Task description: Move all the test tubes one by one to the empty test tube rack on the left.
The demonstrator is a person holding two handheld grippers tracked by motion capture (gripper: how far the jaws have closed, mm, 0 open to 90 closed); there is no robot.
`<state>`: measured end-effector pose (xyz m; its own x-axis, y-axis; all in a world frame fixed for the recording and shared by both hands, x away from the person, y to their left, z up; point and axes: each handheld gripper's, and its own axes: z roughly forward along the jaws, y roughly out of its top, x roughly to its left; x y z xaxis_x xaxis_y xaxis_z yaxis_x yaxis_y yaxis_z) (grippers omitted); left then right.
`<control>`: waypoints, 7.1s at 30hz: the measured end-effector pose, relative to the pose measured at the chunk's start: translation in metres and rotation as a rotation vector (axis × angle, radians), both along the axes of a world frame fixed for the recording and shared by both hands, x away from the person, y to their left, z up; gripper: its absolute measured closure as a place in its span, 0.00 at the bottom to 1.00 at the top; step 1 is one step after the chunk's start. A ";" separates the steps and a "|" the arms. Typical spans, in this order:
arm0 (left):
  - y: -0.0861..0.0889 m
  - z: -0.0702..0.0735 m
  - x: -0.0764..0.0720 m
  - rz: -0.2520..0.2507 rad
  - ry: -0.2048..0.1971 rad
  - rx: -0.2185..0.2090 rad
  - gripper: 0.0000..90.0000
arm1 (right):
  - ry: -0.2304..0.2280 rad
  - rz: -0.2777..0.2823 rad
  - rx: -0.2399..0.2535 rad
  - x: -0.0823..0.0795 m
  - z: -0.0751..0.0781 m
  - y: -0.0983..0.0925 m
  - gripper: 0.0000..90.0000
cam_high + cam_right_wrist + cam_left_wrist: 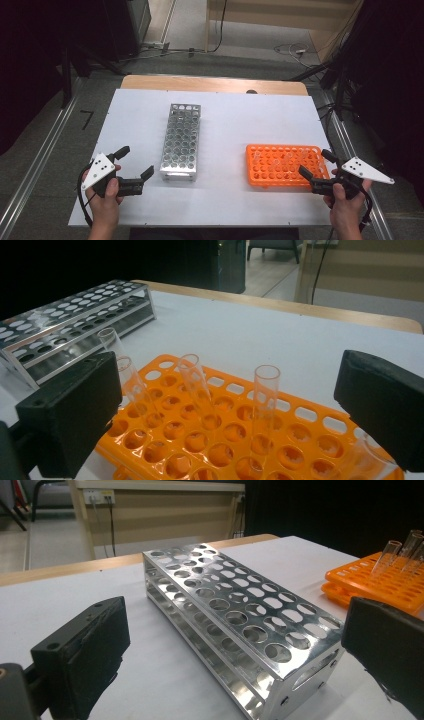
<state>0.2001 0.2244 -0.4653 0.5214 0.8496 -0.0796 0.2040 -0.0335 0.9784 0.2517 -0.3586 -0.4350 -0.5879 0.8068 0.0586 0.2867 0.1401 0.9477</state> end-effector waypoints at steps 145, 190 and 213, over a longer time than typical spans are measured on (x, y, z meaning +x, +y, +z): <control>-0.151 0.050 0.026 -0.375 0.131 0.017 0.47 | 0.114 0.457 -0.198 -0.005 0.008 0.187 0.82; -0.137 0.061 0.037 -0.323 0.126 -0.002 0.85 | 0.102 0.446 -0.134 -0.016 0.003 0.159 0.36; -0.110 0.092 0.114 -0.168 0.085 -0.005 0.85 | 0.126 0.326 -0.082 -0.043 -0.006 0.067 0.00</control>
<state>0.3145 0.1149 -0.3730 0.6471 0.7506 -0.1332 0.2780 -0.0697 0.9580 0.2087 -0.2912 -0.4409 -0.8076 0.5827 0.0902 0.3283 0.3173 0.8897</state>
